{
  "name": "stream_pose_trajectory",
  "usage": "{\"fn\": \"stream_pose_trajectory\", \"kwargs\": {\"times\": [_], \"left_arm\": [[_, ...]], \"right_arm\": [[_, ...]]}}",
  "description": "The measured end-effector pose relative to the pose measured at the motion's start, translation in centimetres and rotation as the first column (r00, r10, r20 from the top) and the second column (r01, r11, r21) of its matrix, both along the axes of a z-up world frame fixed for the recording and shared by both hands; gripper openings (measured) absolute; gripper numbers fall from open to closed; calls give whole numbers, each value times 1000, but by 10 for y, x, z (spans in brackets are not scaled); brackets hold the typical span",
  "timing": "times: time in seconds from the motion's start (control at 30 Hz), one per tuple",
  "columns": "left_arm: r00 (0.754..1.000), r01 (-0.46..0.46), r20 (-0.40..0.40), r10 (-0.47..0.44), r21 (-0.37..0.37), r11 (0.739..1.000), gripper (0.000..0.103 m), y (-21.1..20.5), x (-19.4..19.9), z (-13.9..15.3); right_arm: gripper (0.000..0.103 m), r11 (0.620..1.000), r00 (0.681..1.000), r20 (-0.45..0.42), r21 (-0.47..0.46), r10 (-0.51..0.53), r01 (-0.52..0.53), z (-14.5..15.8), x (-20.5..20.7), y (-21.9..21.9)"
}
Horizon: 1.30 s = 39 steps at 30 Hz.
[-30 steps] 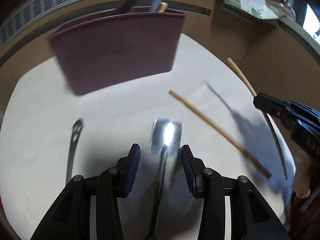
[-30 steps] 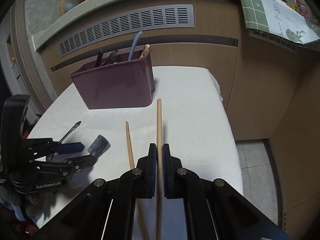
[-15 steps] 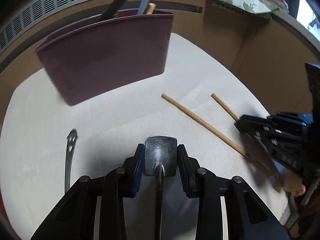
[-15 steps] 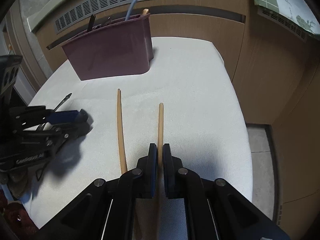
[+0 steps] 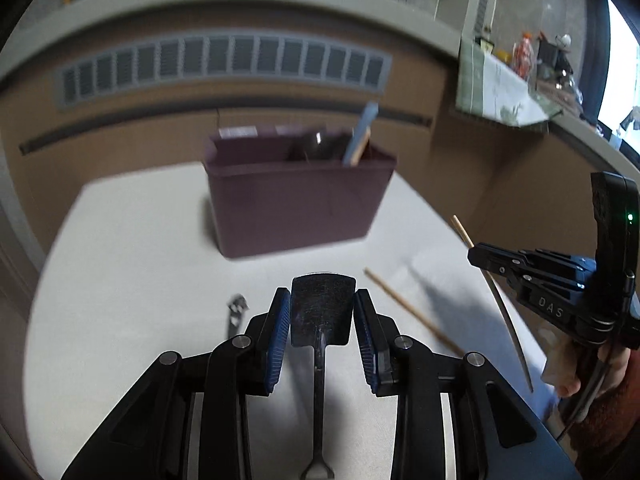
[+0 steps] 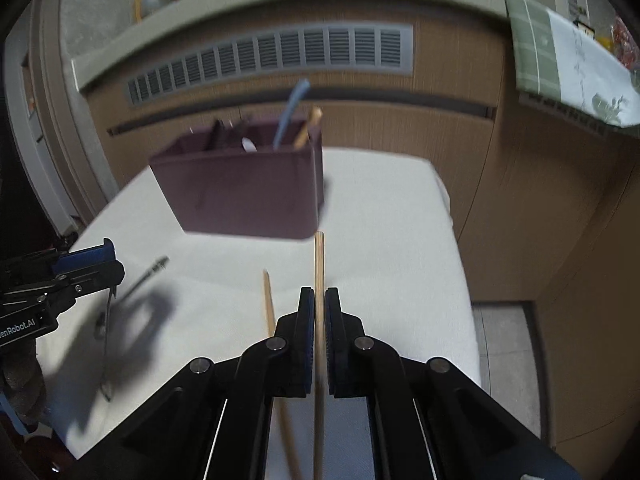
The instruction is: Organize utensils
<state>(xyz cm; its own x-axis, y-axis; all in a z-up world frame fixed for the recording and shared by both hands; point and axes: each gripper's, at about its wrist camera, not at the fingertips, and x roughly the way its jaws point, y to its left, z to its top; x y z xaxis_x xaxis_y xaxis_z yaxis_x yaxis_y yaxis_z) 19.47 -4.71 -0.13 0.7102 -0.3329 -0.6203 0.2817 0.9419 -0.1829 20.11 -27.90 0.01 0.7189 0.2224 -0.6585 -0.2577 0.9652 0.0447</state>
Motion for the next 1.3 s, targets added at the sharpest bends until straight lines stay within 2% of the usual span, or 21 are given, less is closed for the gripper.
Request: {"fn": "stream_pose_trajectory", "kwargs": {"times": [0.1, 0.23, 0.27, 0.3, 0.33, 0.4, 0.43, 0.5, 0.53, 0.6, 0.7, 0.87, 0.93, 1.03, 1.1, 1.13, 1.17, 1.23, 1.3], "left_arm": [[999, -21, 48, 21, 1, 1000, 32, 2, 2, 11], [995, -55, 85, 55, 0, 998, 31, 12, 1, 25], [993, -62, 101, 63, -10, 998, 31, 16, 2, 33], [991, -59, 122, 62, -32, 998, 22, 20, 4, 47], [987, -55, 146, 63, -53, 997, 7, 22, 7, 61], [969, -59, 235, 82, -101, 993, 5, 32, 13, 105], [953, -62, 290, 93, -115, 991, 5, 36, 17, 129], [926, -88, 354, 129, -129, 988, 5, 42, 26, 156], [919, -99, 367, 144, -139, 985, 5, 46, 30, 165], [920, -96, 362, 151, -166, 981, 5, 55, 38, 172], [927, -111, 339, 161, -162, 981, 5, 66, 45, 158], [976, -107, 172, 136, -163, 981, 5, 76, 63, 100], [985, -97, 123, 117, -159, 982, 7, 72, 66, 81], [999, 7, 53, 2, -154, 988, 13, 57, 67, 49], [986, 158, -31, -165, -148, 976, 29, 37, 66, 23], [974, 198, -80, -211, -147, 969, 30, 29, 66, 10], [967, 201, -131, -220, -143, 969, 30, 23, 65, -3], [956, 138, -246, -163, -117, 983, 30, 12, 61, -31], [926, 76, -356, -126, -152, 985, 30, 8, 55, -55]], "right_arm": [[4, 1000, 999, 38, 3, 3, -3, 9, -3, 6], [4, 998, 996, 87, 57, -18, 13, 23, -2, 6], [4, 997, 992, 120, 74, -27, 19, 35, -1, 6], [4, 996, 987, 155, 88, -30, 17, 48, 0, 7], [4, 995, 979, 203, 103, -31, 10, 66, 1, 7], [4, 993, 949, 314, 118, -32, -5, 108, 4, 9], [4, 992, 921, 388, 124, -33, -17, 137, 10, 12], [4, 990, 897, 439, 137, -43, -20, 169, 24, 16], [4, 987, 897, 439, 156, -48, -24, 178, 30, 16], [4, 979, 898, 438, 197, -46, -46, 187, 37, 17], [4, 985, 893, 445, 172, -60, -19, 181, 39, 20], [4, 989, 924, 379, 147, -60, 4, 156, 39, 17], [4, 993, 929, 365, 121, -57, 13, 147, 38, 17], [4, 993, 935, 350, 116, -51, 11, 140, 34, 14], [4, 992, 942, 333, 127, -43, 1, 134, 30, 9], [4, 992, 944, 326, 128, -42, 0, 132, 28, 7], [4, 992, 947, 319, 126, -44, 4, 129, 26, 5], [4, 994, 949, 310, 112, -54, 20, 120, 19, 0], [4, 995, 951, 302, 95, -70, 43, 108, 12, -7]]}}
